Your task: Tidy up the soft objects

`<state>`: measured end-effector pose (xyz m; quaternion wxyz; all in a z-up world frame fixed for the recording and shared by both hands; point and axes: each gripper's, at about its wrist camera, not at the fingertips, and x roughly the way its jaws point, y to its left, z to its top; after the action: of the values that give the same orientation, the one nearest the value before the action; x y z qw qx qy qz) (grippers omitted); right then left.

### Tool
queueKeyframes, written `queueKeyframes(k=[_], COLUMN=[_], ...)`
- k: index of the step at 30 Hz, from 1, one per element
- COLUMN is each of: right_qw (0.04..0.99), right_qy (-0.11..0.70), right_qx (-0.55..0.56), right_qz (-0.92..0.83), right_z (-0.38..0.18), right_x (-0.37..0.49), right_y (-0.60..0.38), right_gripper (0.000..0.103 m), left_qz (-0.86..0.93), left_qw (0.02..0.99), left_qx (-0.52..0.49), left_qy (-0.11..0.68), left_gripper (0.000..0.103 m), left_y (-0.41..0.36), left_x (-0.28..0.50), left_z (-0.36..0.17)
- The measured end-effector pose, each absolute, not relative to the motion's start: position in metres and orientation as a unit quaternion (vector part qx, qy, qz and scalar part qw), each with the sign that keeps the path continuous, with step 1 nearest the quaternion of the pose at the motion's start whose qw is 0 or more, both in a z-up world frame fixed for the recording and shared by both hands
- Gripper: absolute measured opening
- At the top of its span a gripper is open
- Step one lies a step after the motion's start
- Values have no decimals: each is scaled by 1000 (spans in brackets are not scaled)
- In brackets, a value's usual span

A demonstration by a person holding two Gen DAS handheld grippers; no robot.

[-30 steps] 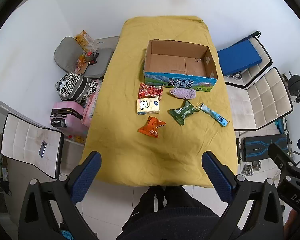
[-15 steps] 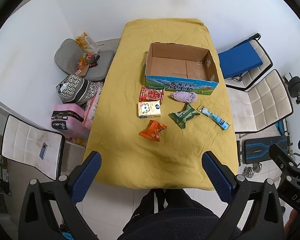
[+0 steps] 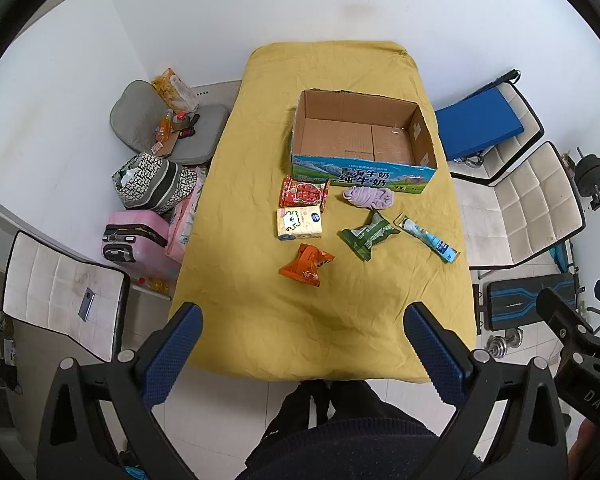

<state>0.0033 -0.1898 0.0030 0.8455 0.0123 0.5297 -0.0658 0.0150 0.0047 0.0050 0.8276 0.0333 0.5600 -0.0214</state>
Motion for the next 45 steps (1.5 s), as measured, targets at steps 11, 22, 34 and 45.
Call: queueKeyframes(k=[11, 22, 34, 45], right_qw=[847, 849, 850, 846], right_qy=[527, 525, 523, 528], right_qx=[15, 13, 15, 27], right_qz=[-66, -68, -65, -65], right_z=[4, 5, 8, -2], right_x=[3, 3, -6, -11], right_y=[-190, -188, -185, -189], right_gripper=[103, 103, 103, 103], left_qz=[-22, -24, -22, -16], left_qw=[828, 829, 831, 829], left_qx=[32, 30, 30, 19], left_qy=[560, 557, 555, 559], left_gripper=[103, 103, 103, 103], left_y=[5, 8, 10, 18], left_x=[14, 11, 6, 5], left_z=[5, 9, 11, 3])
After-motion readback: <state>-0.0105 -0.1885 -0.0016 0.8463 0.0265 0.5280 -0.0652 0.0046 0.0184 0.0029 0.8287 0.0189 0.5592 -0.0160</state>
